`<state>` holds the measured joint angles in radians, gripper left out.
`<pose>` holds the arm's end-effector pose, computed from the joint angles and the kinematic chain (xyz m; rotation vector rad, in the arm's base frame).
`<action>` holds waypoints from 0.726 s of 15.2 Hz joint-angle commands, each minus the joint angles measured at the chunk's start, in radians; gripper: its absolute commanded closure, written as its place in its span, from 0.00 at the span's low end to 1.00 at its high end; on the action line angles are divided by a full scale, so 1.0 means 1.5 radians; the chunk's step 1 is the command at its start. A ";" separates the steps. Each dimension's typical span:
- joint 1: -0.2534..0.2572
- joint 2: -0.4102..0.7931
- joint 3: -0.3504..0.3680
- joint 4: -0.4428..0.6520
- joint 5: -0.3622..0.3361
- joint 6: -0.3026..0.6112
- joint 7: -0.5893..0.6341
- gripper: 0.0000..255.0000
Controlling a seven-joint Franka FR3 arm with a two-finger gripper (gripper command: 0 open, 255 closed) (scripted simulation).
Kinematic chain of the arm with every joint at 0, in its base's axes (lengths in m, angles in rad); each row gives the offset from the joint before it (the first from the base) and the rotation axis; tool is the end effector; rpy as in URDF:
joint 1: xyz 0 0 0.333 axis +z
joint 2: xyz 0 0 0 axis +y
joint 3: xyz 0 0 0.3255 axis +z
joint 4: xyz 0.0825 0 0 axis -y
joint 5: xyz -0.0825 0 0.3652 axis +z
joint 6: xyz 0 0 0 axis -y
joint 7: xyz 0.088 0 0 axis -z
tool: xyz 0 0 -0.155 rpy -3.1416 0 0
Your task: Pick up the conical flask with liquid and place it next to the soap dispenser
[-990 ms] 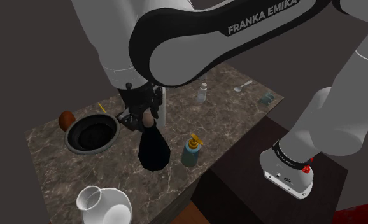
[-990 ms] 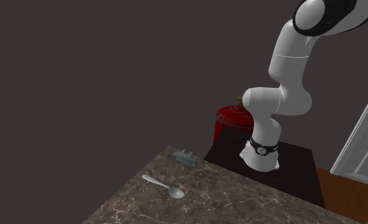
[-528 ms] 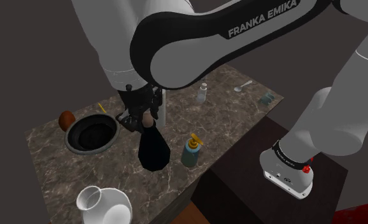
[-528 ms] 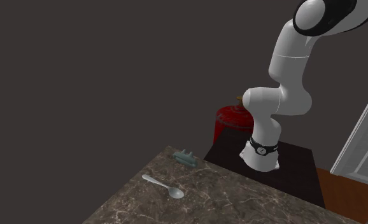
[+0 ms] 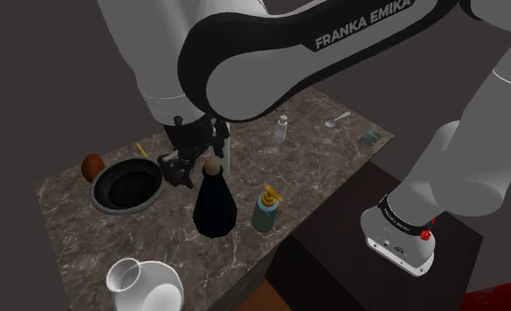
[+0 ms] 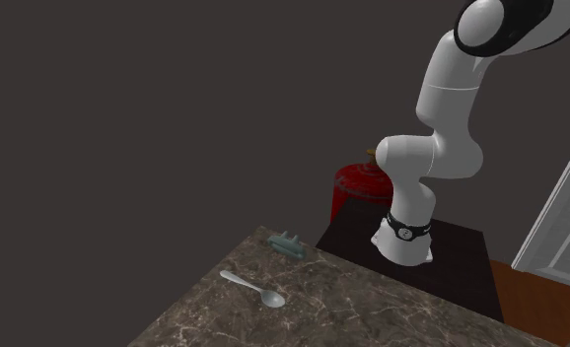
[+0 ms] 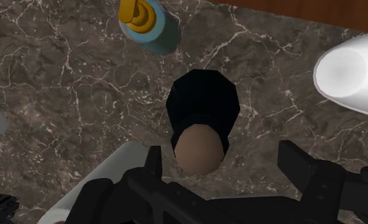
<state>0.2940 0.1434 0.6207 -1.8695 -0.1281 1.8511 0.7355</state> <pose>0.3577 0.4237 0.4086 2.9982 0.3367 -0.0954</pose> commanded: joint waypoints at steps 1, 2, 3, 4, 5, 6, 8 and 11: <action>0.002 -0.003 0.002 0.030 0.003 -0.033 -0.001 0.00; 0.003 -0.003 0.003 0.052 0.004 -0.055 -0.001 0.00; 0.004 -0.002 0.004 0.071 0.004 -0.073 -0.002 0.00; 0.004 -0.002 0.004 0.071 0.004 -0.073 -0.002 0.00; 0.004 -0.002 0.004 0.070 0.004 -0.073 -0.002 0.00; 0.004 -0.002 0.004 0.070 0.004 -0.073 -0.002 0.00; 0.004 -0.002 0.004 0.071 0.004 -0.073 -0.002 0.00; 0.004 -0.002 0.004 0.071 0.004 -0.073 -0.002 0.00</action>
